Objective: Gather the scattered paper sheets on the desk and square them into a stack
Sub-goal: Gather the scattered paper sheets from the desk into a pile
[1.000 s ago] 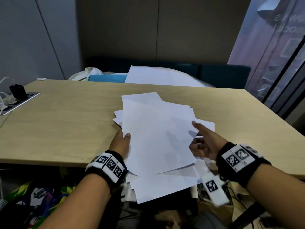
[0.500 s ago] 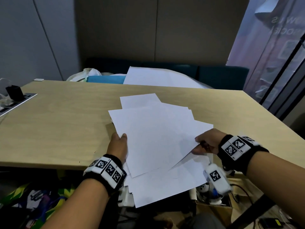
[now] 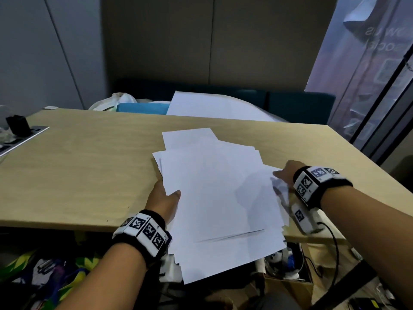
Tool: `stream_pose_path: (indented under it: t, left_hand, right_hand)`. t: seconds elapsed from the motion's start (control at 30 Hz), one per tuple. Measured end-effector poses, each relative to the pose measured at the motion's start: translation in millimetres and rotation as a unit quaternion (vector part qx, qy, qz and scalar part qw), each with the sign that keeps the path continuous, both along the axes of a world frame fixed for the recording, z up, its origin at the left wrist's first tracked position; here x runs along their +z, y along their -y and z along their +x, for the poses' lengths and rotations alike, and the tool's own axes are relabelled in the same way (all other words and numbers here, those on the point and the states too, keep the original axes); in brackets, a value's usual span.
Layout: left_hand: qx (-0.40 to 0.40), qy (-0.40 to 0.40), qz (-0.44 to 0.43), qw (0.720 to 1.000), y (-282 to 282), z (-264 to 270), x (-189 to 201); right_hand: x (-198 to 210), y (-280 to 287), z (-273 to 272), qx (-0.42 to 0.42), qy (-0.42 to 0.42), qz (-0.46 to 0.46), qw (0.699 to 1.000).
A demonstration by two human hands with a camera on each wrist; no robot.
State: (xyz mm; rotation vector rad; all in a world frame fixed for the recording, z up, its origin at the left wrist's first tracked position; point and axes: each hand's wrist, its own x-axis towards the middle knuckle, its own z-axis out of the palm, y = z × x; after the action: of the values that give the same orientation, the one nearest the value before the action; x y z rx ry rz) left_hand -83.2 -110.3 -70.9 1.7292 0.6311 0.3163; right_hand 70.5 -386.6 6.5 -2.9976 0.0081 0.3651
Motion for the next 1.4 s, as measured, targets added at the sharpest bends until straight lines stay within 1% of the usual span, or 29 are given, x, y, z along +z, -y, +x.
stream_pose_path:
  t: [0.07, 0.17, 0.27, 0.37, 0.4, 0.43, 0.5, 0.57, 0.67, 0.73, 0.8, 0.9, 0.97, 1.07, 1.13, 1.3, 1.4]
  left_hand:
    - [-0.005, 0.008, 0.002, 1.000, 1, -2, 2]
    - [-0.014, 0.012, 0.000, 1.000, 1, -3, 2]
    - [-0.020, 0.012, -0.003, 1.000, 0, -4, 2]
    - [-0.024, 0.014, -0.005, 1.000, 2, -4, 3]
    - [-0.022, 0.014, -0.002, 1.000, 3, -5, 4]
    - [-0.023, 0.013, 0.002, 1.000, 3, -4, 4]
    - [-0.027, 0.015, 0.010, 0.999, 3, -5, 3]
    - [-0.031, 0.018, 0.014, 0.999, 5, -6, 5]
    - [-0.033, 0.027, 0.003, 0.999, 5, -5, 4]
    - [-0.032, 0.034, -0.005, 0.999, 5, -4, 2]
    - [-0.030, 0.039, -0.014, 0.999, 4, -3, 1]
    - [-0.030, 0.041, -0.024, 0.998, 2, -3, 0]
    - [-0.026, 0.040, -0.030, 0.998, 1, -2, -1]
    - [-0.020, 0.048, -0.045, 0.998, 0, -1, -2]
    - [-0.020, 0.048, -0.052, 0.997, -1, 0, -3]
    - [-0.012, 0.041, -0.064, 0.997, -3, 2, -6]
    - [-0.013, 0.043, -0.056, 0.997, -2, 2, -5]
  right_hand:
    - [-1, 2, 12, -0.008, -0.019, -0.033, 0.999]
    - [1, -6, 19, -0.015, -0.053, -0.025, 0.998]
    - [-4, -7, 28, 0.000, -0.052, -0.045, 0.998]
    - [-14, -7, 42, -0.009, -0.057, -0.034, 0.998]
    - [-14, -10, 42, -0.008, -0.062, -0.020, 0.998]
    - [-10, -13, 39, -0.014, -0.064, 0.017, 0.998]
    - [-3, -21, 37, -0.045, -0.050, 0.124, 0.990]
    - [3, -24, 34, -0.063, -0.021, 0.194, 0.979]
    - [0, -23, 34, -0.056, -0.019, 0.229, 0.972]
    - [-1, -23, 31, -0.045, -0.039, 0.220, 0.974]
    - [0, -24, 30, -0.046, -0.035, 0.224, 0.973]
    - [9, -23, 29, -0.041, 0.008, 0.258, 0.965]
    - [18, -23, 28, -0.030, 0.045, 0.251, 0.966]
    - [34, -19, 29, -0.007, 0.117, 0.197, 0.973]
    - [45, -13, 28, 0.006, 0.161, 0.170, 0.972]
    - [76, -1, 19, 0.031, 0.250, 0.109, 0.962]
    - [95, 5, 15, 0.038, 0.304, 0.097, 0.947]
